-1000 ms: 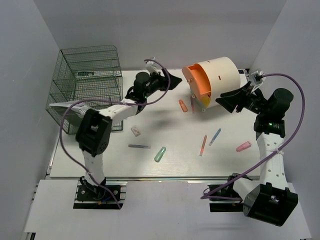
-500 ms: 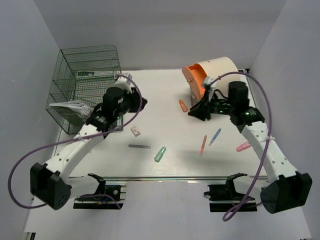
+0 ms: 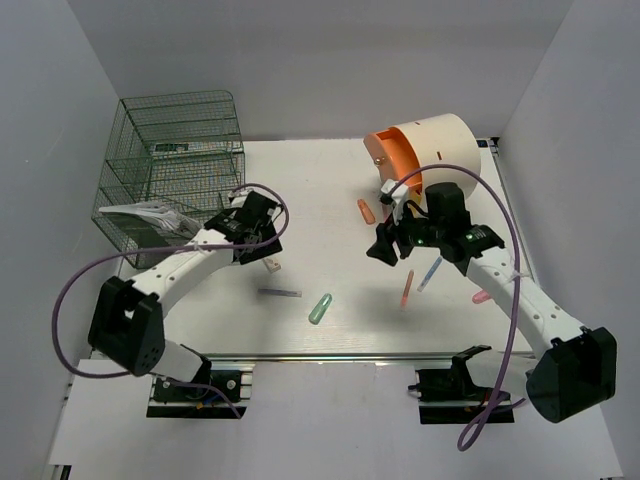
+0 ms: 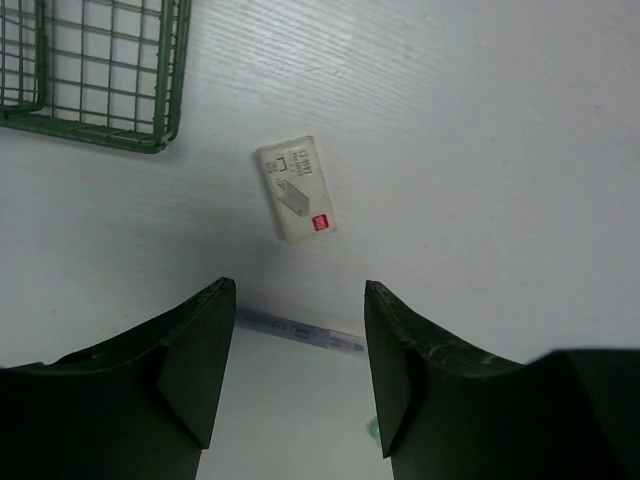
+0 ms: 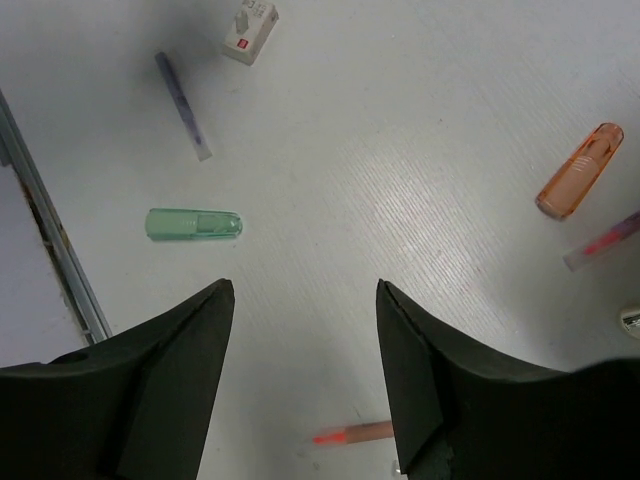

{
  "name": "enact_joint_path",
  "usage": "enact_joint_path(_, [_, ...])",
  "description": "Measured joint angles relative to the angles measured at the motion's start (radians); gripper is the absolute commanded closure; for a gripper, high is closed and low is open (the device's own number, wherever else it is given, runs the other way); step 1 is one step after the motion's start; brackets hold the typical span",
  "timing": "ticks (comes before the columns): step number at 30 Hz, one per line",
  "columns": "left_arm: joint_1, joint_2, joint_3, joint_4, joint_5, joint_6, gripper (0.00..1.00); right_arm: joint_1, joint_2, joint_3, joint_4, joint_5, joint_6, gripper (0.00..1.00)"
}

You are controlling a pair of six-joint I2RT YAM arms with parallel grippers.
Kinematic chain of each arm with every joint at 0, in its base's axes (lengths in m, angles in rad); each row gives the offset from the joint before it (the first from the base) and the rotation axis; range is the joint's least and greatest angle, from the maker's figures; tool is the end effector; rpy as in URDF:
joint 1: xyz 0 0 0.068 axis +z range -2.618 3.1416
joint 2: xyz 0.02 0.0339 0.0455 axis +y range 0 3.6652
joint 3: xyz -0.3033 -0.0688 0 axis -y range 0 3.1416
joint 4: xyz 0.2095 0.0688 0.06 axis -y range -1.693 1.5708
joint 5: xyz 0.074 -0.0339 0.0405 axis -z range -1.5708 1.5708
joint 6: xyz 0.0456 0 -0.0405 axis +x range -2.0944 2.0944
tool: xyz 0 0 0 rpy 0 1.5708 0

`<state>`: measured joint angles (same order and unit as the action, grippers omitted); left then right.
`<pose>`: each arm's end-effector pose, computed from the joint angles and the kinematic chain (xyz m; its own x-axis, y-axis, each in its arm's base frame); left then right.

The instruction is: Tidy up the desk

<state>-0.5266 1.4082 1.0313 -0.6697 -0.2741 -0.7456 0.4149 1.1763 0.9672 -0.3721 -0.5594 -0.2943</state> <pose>0.2196 -0.1134 0.2894 -0.7986 -0.2911 -0.5267 -0.2383 0.9566 -0.1674 0.1870 0.1088 0.3469 -0.2640 -0.3849 -0.8844 -0.8612 0.5070 0.0364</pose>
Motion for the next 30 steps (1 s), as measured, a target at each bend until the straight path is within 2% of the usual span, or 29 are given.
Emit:
enact_joint_path(11, [-0.011,0.258,0.100,-0.087,-0.062,-0.154,0.34,0.000,-0.102,-0.051,0.051,0.043,0.010,0.34])
enact_joint_path(21, [-0.020,0.369,0.138,-0.073,-0.083,-0.187,0.33,-0.002,-0.126,-0.067,0.069,0.056,0.014,0.33])
enact_joint_path(25, [-0.020,0.404,0.138,-0.055,-0.089,-0.187,0.36,-0.007,-0.129,-0.068,0.069,0.056,0.014,0.33])
enact_joint_path(30, [-0.017,0.425,0.138,-0.028,-0.088,-0.185,0.46,-0.017,-0.135,-0.068,0.069,0.055,0.018,0.33])
